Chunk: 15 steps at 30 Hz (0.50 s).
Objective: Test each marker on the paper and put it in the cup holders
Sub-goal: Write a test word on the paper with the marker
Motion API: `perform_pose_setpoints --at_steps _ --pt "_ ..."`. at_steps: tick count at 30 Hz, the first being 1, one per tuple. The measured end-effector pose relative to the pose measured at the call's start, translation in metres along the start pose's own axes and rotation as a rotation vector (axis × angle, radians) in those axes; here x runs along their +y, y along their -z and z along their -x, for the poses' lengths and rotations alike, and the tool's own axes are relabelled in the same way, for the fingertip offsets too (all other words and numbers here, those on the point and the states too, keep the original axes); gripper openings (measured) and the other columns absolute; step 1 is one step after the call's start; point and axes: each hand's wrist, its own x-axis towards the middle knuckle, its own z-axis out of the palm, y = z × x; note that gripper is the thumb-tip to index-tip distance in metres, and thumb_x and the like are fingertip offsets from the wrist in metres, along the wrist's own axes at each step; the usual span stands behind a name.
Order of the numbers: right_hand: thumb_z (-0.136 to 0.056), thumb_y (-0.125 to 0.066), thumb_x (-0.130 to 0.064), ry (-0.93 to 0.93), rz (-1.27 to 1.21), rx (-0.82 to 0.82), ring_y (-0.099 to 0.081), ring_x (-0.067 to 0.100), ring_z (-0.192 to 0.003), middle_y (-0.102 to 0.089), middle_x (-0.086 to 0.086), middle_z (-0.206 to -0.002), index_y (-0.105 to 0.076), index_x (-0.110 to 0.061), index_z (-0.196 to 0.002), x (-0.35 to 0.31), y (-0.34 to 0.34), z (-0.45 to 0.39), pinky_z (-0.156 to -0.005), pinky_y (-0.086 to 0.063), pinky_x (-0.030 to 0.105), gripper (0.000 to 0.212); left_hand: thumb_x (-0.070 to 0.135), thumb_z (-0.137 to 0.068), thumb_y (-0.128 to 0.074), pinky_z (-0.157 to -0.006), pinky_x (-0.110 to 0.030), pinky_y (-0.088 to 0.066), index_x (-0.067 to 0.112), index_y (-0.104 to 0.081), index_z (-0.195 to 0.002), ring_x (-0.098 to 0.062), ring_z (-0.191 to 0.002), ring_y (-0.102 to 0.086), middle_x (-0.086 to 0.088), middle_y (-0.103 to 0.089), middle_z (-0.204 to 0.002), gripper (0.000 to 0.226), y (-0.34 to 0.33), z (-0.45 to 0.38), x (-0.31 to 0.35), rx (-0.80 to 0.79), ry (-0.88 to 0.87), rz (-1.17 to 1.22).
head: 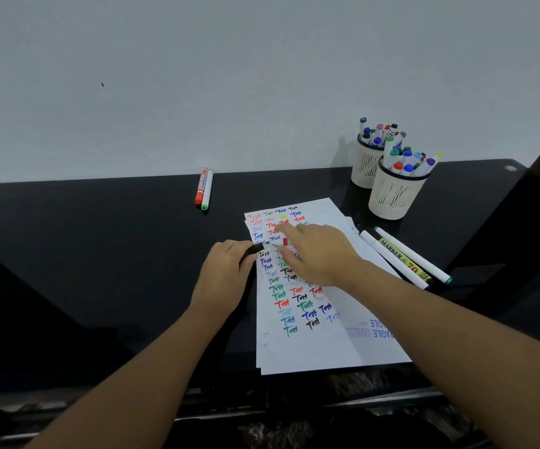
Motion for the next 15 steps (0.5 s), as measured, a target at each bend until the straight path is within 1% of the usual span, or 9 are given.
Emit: perform_pose_setpoints --at_steps 2,3,4,6,8,10,12,14,15 --pt "-0.11 -0.032 -0.036 -0.09 -0.164 0.029 -0.063 0.018 -0.091 -0.063 0.006 -0.126 -0.02 -0.035 -0.157 0.001 0.003 0.002 -0.08 -0.056 0.039 0.049 0.036 -0.101 -0.056 -0.09 -0.029 -0.045 0.022 -0.065 -0.127 -0.01 -0.105 -0.049 0.006 -0.063 -0.116 0.03 -0.003 0.0 -0.003 0.001 0.029 -0.02" --pt "-0.109 -0.034 -0.028 -0.117 -0.226 0.051 -0.063 0.02 -0.088 -0.062 0.008 -0.123 -0.019 -0.039 -0.155 0.003 0.004 0.002 -0.079 -0.057 0.043 0.049 0.037 -0.101 -0.056 -0.093 -0.033 -0.047 0.023 -0.065 -0.128 -0.011 -0.107 -0.048 0.006 -0.062 -0.117 0.032 -0.004 0.0 -0.004 -0.01 0.037 -0.024" --pt "-0.109 -0.035 -0.022 -0.142 -0.279 0.072 -0.063 0.022 -0.087 -0.062 0.008 -0.117 -0.024 -0.041 -0.151 0.004 0.006 0.004 -0.08 -0.056 0.045 0.047 0.038 -0.1 -0.057 -0.096 -0.037 -0.047 0.023 -0.063 -0.132 -0.013 -0.111 -0.047 0.005 -0.062 -0.121 0.035 -0.005 0.0 -0.005 -0.021 0.046 -0.027" --pt "-0.108 -0.036 -0.015 -0.213 -0.465 0.143 -0.064 0.021 -0.092 -0.063 0.002 -0.109 -0.047 -0.037 -0.139 0.008 0.006 0.008 -0.079 -0.055 0.04 0.04 0.039 -0.099 -0.058 -0.104 -0.043 -0.044 0.022 -0.056 -0.142 -0.017 -0.123 -0.044 0.003 -0.059 -0.133 0.046 -0.006 -0.001 -0.004 -0.038 0.039 -0.041" --pt "-0.108 -0.037 -0.016 -0.347 -0.784 0.219 -0.068 0.015 -0.095 -0.066 -0.005 -0.11 -0.064 -0.031 -0.126 0.008 0.005 0.015 -0.076 -0.054 0.031 0.036 0.052 -0.097 -0.055 -0.113 -0.045 -0.036 0.028 -0.042 -0.152 -0.02 -0.137 -0.036 0.001 -0.048 -0.149 0.061 -0.004 -0.001 -0.001 -0.108 -0.013 -0.077" --pt "-0.108 -0.041 -0.013 -0.437 -1.056 0.24 -0.068 0.008 -0.103 -0.069 -0.007 -0.113 -0.063 -0.032 -0.127 0.009 0.003 0.023 -0.088 -0.054 0.029 0.035 0.074 -0.092 -0.04 -0.118 -0.046 -0.028 0.041 -0.026 -0.157 -0.023 -0.146 -0.028 -0.001 -0.035 -0.16 0.074 -0.002 -0.001 0.003 -0.227 -0.085 -0.136" --pt "-0.104 -0.055 -0.01 -0.458 -1.141 0.222 -0.067 0.005 -0.106 -0.073 -0.007 -0.109 -0.055 -0.04 -0.124 0.012 -0.002 0.032 -0.092 -0.049 0.028 0.036 0.089 -0.082 -0.023 -0.122 -0.048 -0.021 0.052 -0.013 -0.155 -0.025 -0.151 -0.021 -0.001 -0.024 -0.165 0.082 -0.001 -0.002 0.005 -0.33 -0.121 -0.209" --pt "-0.099 -0.069 -0.026 -0.471 -1.124 0.23 -0.068 0.008 -0.106 -0.076 -0.004 -0.105 -0.05 -0.045 -0.113 0.016 -0.01 0.04 -0.092 -0.048 0.031 0.03 0.095 -0.076 -0.014 -0.123 -0.048 -0.017 0.056 -0.012 -0.154 -0.024 -0.152 -0.017 0.0 -0.019 -0.167 0.087 -0.001 -0.002 0.006 -0.364 -0.122 -0.25" --pt "-0.098 -0.07 -0.037 -0.48 -1.12 0.26 -0.069 0.011 -0.104 -0.076 -0.002 -0.104 -0.051 -0.043 -0.11 0.018 -0.012 0.043 -0.094 -0.049 0.034 0.023 0.097 -0.073 -0.01 -0.123 -0.049 -0.016 0.056 -0.014 -0.153 -0.023 -0.153 -0.016 0.0 -0.017 -0.167 0.09 0.0 -0.003 0.006 -0.368 -0.116 -0.26"
